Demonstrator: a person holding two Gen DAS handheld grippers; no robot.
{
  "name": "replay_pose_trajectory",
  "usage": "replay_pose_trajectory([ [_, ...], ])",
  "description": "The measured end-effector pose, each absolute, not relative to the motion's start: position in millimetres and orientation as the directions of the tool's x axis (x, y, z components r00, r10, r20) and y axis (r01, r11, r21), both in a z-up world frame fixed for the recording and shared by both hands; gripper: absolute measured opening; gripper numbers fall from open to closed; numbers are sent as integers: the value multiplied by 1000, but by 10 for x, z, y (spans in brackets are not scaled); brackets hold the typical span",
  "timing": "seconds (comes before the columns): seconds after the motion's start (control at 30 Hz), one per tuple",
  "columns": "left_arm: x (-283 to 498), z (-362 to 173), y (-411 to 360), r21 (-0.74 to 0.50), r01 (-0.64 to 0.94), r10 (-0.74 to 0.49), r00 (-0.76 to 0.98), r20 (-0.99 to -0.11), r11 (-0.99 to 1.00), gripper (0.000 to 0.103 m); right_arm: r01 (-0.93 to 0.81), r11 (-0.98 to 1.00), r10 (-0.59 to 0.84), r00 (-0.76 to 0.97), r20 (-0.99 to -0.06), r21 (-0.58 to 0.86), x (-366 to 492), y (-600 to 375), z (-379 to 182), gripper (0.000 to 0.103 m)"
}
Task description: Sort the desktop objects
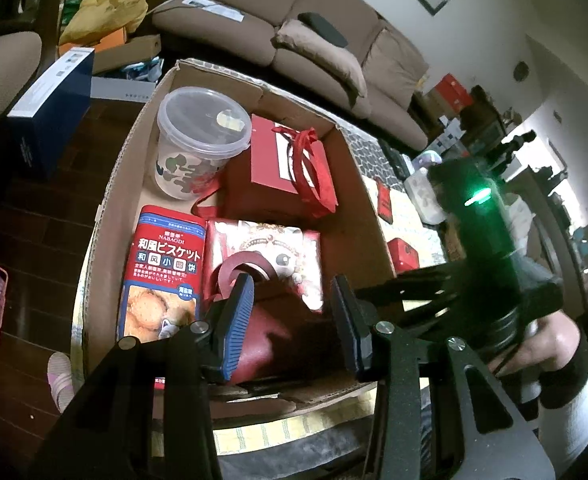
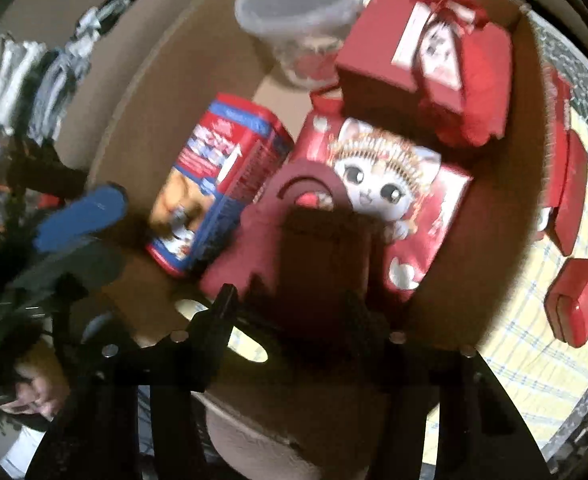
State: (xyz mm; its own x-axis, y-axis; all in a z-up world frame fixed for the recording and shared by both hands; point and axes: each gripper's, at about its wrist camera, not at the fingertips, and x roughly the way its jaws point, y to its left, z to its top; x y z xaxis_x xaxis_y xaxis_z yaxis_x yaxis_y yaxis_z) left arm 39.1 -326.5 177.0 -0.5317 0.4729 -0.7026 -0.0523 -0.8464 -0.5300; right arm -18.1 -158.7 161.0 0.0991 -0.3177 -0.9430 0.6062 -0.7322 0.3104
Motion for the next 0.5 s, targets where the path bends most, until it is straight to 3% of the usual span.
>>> replay_pose_trajectory([
  [0.3,411,1857,-3075,-473,-69,434,-529,-729,-878,61,514,-774,-445,-28,-895,369,-333,-1009,2028,60],
  [0.43,414,1877,-2939,-446,-77,419,-517,-746,-892,65,501,-780,-462,-57,-885,375,-305,-811,2108,60],
  [0.5,413,1886,-2863,-435,-85,414,-512,-752,-896,76,498,-784,-464,-71,-883,371,-272,-697,2151,60],
])
